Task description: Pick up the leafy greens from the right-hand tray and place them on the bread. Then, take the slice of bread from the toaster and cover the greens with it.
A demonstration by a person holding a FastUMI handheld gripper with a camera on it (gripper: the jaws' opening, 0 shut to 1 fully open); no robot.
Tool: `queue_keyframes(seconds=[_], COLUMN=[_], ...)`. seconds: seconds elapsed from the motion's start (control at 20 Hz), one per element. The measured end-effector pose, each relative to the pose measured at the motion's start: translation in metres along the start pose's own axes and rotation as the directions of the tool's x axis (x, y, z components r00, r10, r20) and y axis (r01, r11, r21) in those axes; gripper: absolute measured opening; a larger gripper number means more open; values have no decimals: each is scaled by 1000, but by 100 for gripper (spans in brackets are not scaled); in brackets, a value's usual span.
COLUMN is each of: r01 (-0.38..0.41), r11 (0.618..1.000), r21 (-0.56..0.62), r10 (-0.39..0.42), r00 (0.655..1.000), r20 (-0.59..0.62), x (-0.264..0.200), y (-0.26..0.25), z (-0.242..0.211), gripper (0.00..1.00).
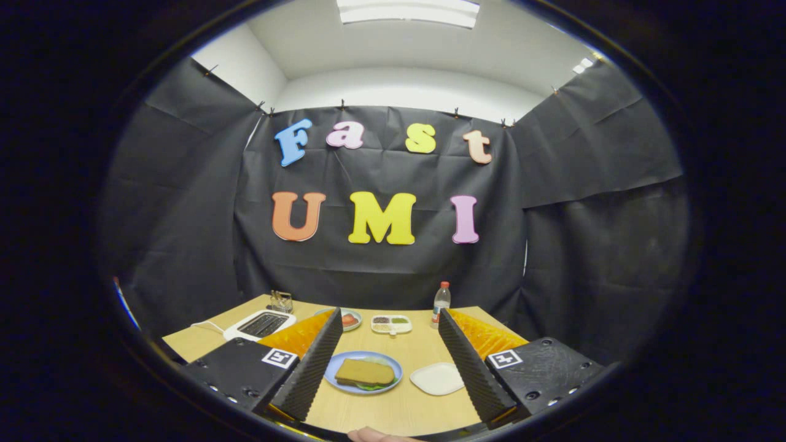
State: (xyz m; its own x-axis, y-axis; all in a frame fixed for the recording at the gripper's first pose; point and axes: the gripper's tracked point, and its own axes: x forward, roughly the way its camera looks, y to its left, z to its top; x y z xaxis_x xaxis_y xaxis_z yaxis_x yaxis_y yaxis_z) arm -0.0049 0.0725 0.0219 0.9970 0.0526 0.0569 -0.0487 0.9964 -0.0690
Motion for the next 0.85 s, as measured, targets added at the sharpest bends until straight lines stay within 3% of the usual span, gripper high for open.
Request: queue_keyframes(seconds=[0.85], r01=[1], r11=[999], r21=[36], r10=[0], r00=[1000], r20=[-29], x=[-4], y=[-17], z=[-8], gripper=[96])
